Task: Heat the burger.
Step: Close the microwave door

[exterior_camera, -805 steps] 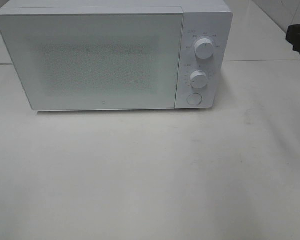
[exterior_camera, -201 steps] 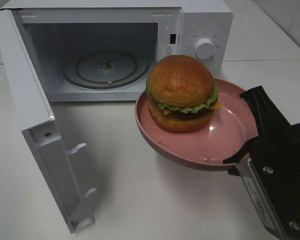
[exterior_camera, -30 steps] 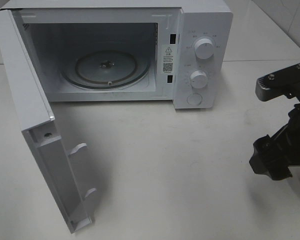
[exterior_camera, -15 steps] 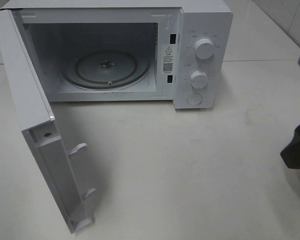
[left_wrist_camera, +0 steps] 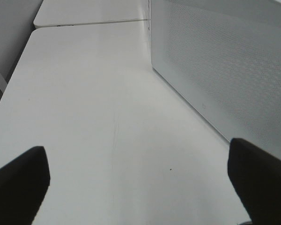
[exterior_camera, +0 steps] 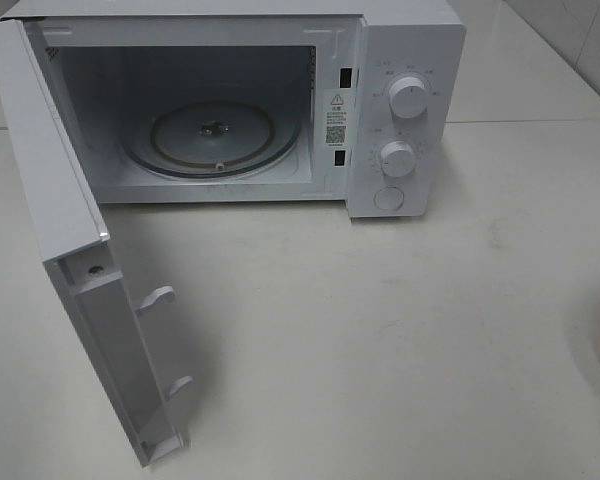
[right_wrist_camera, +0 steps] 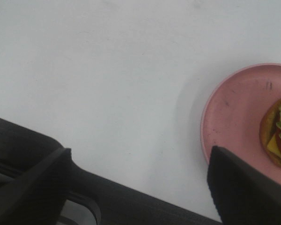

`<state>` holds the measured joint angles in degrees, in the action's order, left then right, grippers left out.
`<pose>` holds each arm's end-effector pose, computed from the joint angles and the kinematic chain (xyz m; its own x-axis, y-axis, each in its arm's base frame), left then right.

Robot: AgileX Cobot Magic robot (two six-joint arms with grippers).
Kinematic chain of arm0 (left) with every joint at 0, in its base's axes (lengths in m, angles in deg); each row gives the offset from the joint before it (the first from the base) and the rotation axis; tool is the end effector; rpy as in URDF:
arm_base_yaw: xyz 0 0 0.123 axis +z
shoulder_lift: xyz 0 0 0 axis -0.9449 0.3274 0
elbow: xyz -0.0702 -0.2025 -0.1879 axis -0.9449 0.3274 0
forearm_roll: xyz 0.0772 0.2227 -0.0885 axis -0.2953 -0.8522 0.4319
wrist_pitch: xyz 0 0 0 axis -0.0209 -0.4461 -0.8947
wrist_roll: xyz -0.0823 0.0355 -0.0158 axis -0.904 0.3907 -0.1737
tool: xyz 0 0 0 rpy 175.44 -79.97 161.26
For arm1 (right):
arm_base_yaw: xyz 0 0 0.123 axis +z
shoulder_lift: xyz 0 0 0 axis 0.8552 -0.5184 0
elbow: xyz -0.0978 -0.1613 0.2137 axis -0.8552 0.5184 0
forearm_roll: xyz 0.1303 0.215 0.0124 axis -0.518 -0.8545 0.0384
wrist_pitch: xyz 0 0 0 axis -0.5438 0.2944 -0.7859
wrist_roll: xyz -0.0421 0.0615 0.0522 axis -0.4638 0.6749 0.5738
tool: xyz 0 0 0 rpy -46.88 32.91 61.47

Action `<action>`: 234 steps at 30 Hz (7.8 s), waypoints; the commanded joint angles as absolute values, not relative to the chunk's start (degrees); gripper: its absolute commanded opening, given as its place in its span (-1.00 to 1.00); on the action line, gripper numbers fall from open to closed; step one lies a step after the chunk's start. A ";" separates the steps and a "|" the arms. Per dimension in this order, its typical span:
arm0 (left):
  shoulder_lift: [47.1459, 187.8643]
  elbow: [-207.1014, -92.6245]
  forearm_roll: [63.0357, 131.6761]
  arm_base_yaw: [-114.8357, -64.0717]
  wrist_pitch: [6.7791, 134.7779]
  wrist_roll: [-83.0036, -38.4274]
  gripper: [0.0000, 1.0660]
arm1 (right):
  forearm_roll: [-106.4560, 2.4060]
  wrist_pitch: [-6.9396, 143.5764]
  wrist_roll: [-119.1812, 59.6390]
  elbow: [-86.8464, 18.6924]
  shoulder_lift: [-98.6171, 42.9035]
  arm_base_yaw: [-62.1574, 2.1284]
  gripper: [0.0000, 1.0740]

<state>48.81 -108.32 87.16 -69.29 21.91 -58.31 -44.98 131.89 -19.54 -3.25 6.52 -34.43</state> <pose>-0.0049 -0.0062 0.2789 -0.4348 0.0570 -0.8987 0.0624 0.9975 0.0331 0.0850 0.0281 0.2969 -0.7358 -0.2900 -0.6120 -0.3236 0.9444 -0.0584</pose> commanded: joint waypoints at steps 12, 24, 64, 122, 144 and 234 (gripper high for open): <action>47.60 -108.21 87.16 -69.51 22.36 -58.31 0.84 | -48.64 130.46 -20.92 3.91 24.34 -46.29 0.42; 47.60 -108.21 87.16 -69.51 22.36 -58.31 0.84 | -49.62 131.20 -22.47 4.54 37.86 -52.07 0.42; 47.60 -108.21 87.10 -69.51 22.36 -58.31 0.84 | -49.62 131.14 -22.64 4.54 42.62 -52.07 0.42; 85.13 -100.99 86.81 -69.51 74.39 -55.27 -1.00 | -49.62 131.14 -22.64 4.54 42.62 -52.07 0.41; 118.36 -94.52 73.86 -69.92 117.88 -58.82 -1.00 | -49.62 131.14 -22.64 4.54 42.62 -52.07 0.41; 158.64 -147.34 124.74 -113.75 93.81 -29.55 -1.00 | -49.62 131.14 -22.64 4.54 42.62 -52.07 0.41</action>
<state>160.48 -146.77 124.57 -113.06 99.48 -30.18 -49.56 131.49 -22.18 4.43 41.07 -51.67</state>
